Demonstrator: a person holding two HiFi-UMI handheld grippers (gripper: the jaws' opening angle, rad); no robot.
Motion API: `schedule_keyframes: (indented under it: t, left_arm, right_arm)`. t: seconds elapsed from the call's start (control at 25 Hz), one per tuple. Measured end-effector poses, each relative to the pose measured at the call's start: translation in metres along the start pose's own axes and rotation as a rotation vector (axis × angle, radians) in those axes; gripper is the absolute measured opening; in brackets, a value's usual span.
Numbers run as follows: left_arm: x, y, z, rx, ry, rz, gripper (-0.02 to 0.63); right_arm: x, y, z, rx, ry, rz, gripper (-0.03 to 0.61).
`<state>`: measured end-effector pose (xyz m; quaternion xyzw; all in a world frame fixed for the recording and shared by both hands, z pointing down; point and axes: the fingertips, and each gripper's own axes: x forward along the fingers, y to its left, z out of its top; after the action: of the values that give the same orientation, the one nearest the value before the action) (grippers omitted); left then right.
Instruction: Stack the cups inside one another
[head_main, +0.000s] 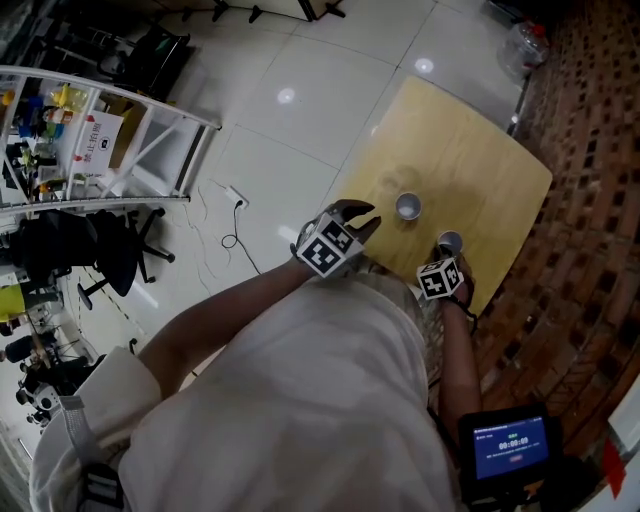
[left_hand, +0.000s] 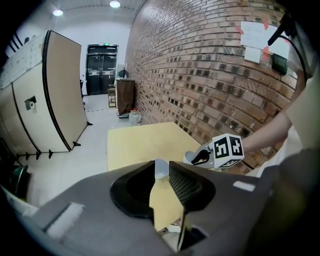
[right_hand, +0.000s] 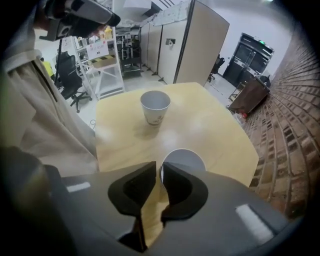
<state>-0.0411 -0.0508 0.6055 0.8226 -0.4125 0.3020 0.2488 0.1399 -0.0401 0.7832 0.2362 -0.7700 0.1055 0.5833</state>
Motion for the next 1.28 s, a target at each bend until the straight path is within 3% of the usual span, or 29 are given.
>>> schedule_keyframes:
  t: [0.64, 0.92, 1.28]
  left_arm:
    - [-0.014, 0.014, -0.004, -0.027, -0.012, 0.041, 0.104]
    - [-0.008, 0.015, -0.006, -0.027, -0.012, 0.047, 0.104]
    - [-0.009, 0.019, -0.004, -0.037, -0.026, 0.057, 0.103]
  right_arm:
    - [0.004, -0.001, 0.0, -0.003, 0.019, -0.019, 0.018]
    - [-0.005, -0.006, 0.003, 0.008, -0.019, -0.032, 0.017]
    - [-0.041, -0.016, 0.037, 0.002, -0.103, -0.066, 0.017]
